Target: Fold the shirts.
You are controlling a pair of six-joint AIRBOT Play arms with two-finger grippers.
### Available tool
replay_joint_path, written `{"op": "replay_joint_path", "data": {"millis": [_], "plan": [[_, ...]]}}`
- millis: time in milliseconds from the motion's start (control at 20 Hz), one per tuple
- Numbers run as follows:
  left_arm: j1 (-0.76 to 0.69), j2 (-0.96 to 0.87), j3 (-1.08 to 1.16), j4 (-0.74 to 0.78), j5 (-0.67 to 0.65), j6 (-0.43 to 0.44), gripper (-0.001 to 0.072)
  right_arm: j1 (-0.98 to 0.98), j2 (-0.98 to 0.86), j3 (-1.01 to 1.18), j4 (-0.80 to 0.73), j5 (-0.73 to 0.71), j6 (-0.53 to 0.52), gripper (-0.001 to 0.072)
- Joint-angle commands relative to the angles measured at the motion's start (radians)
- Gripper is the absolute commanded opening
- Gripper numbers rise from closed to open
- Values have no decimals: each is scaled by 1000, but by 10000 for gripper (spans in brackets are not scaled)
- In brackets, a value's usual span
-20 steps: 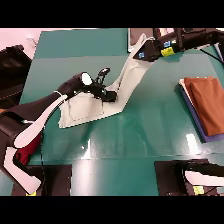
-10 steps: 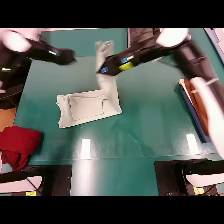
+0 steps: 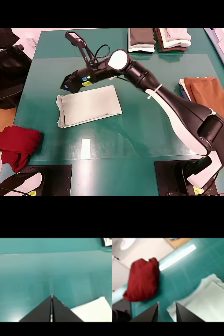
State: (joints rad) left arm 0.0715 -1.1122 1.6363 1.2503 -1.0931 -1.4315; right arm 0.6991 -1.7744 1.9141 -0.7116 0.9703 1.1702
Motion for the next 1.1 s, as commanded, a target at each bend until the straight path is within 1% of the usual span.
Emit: {"op": "replay_joint_path", "data": {"millis": [0, 50, 200, 300, 350, 400, 450, 600, 700, 800, 850, 950, 1050], "plan": [[-32, 11, -1, 6, -25, 1, 30, -93, 48, -72, -156, 85, 81, 258], [-56, 11, -1, 6, -23, 1, 31, -139, 78, -131, -182, 113, 95, 259], [-118, 5, -1, 6, -22, 10, 31, -281, 150, -308, -180, 167, 98, 259], [-148, -3, 0, 6, -23, 19, 31, -372, 166, -407, -179, 192, 98, 265], [-159, -7, -2, 5, -22, 19, 31, -406, 166, -447, -174, 191, 98, 289], [-169, -11, -4, 4, -23, 20, 31, -434, 166, -492, -168, 179, 98, 443], [-170, -16, -7, -5, -23, 19, 31, -451, 166, -532, -163, 151, 98, 530], [-170, -33, -8, -5, -24, 19, 31, -472, 149, -629, -74, 60, 98, 536], [-170, -42, -9, -9, -22, 19, 31, -470, 104, -652, 32, 52, 97, 529], [-170, -48, -9, -8, -23, 19, 31, -451, 41, -634, 103, 63, 97, 522], [-170, -50, -9, -9, -23, 19, 31, -433, 11, -617, 121, 69, 97, 520], [-170, -50, -9, -9, -23, 19, 31, -375, -52, -558, 118, 81, 97, 496], [-170, -50, -9, -9, -25, 19, 31, -314, -110, -492, 118, 75, 97, 493]]}}
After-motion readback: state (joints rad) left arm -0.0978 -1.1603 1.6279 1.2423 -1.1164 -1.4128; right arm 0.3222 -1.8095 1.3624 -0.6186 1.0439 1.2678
